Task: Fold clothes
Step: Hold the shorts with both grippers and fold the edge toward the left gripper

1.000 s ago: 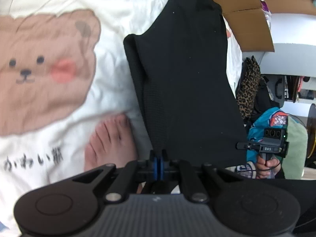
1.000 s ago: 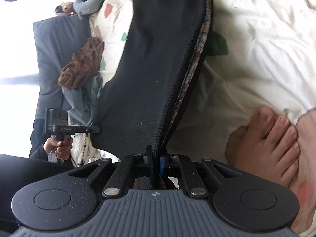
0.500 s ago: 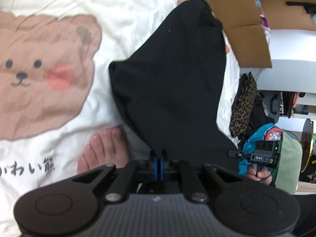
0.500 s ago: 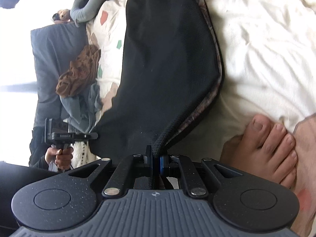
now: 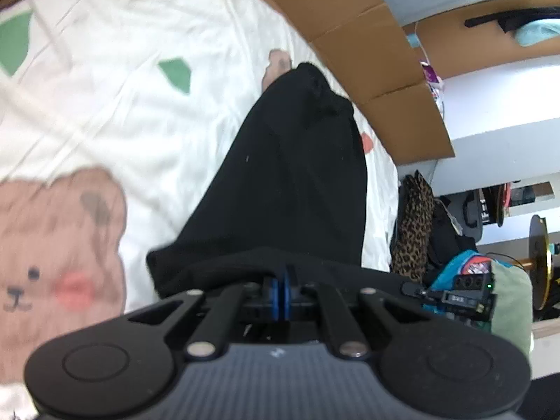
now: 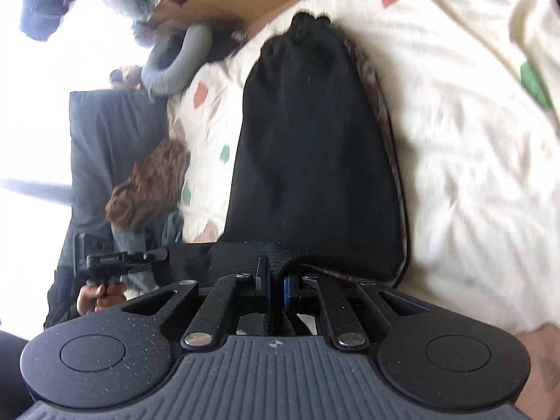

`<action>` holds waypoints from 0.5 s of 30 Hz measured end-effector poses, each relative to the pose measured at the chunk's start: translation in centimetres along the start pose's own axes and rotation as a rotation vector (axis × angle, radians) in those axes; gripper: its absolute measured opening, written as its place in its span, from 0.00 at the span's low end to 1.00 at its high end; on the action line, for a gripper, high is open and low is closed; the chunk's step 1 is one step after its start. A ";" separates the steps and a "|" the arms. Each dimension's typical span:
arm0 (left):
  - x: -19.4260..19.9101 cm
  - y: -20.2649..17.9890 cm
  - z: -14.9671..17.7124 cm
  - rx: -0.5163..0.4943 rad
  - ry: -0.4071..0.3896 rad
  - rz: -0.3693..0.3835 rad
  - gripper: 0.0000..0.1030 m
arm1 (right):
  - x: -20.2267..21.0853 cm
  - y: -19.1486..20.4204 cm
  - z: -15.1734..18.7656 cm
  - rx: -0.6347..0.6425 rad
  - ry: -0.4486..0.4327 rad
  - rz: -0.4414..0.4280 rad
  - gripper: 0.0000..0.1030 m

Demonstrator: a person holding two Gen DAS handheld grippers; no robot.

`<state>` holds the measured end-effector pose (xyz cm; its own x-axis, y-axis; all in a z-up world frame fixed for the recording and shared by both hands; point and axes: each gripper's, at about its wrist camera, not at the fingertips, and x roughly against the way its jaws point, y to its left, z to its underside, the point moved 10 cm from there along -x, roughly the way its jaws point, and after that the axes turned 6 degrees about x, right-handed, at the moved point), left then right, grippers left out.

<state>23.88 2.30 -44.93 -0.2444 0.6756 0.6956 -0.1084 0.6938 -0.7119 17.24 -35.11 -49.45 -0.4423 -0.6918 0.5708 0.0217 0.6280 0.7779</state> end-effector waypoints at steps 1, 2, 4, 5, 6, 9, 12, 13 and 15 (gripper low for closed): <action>-0.1 -0.2 -0.4 -0.008 -0.011 -0.003 0.03 | 0.0 0.1 -0.5 0.004 -0.014 0.001 0.05; -0.3 -0.3 -0.7 -0.010 -0.021 -0.007 0.03 | 0.0 0.1 -0.9 0.004 -0.025 0.001 0.05; -0.5 -0.6 -1.4 -0.016 -0.040 -0.015 0.03 | -0.2 0.0 -1.4 0.010 -0.035 0.009 0.05; -0.6 -0.7 -1.6 -0.021 -0.048 -0.019 0.03 | -0.4 0.0 -1.6 0.014 -0.038 0.015 0.05; -0.8 -0.8 -1.8 -0.025 -0.057 -0.021 0.03 | -0.7 0.0 -1.8 0.016 -0.039 0.022 0.05; -1.2 -1.1 -2.1 -0.029 -0.077 -0.021 0.03 | -1.3 0.0 -2.3 0.029 -0.043 0.041 0.05; -1.7 -1.3 -2.4 -0.036 -0.087 -0.018 0.03 | -1.7 0.0 -2.8 0.037 -0.054 0.053 0.05; -1.8 -1.3 -2.6 -0.035 -0.091 -0.017 0.03 | -1.7 0.0 -3.0 0.040 -0.058 0.060 0.05; -2.0 -1.3 -3.1 -0.032 -0.100 -0.013 0.03 | -1.9 -0.1 -3.3 0.046 -0.065 0.073 0.05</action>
<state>27.51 0.79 -45.10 -0.3378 0.6392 0.6909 -0.0822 0.7112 -0.6981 20.99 -35.05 -49.78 -0.4981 -0.6203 0.6058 0.0149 0.6925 0.7213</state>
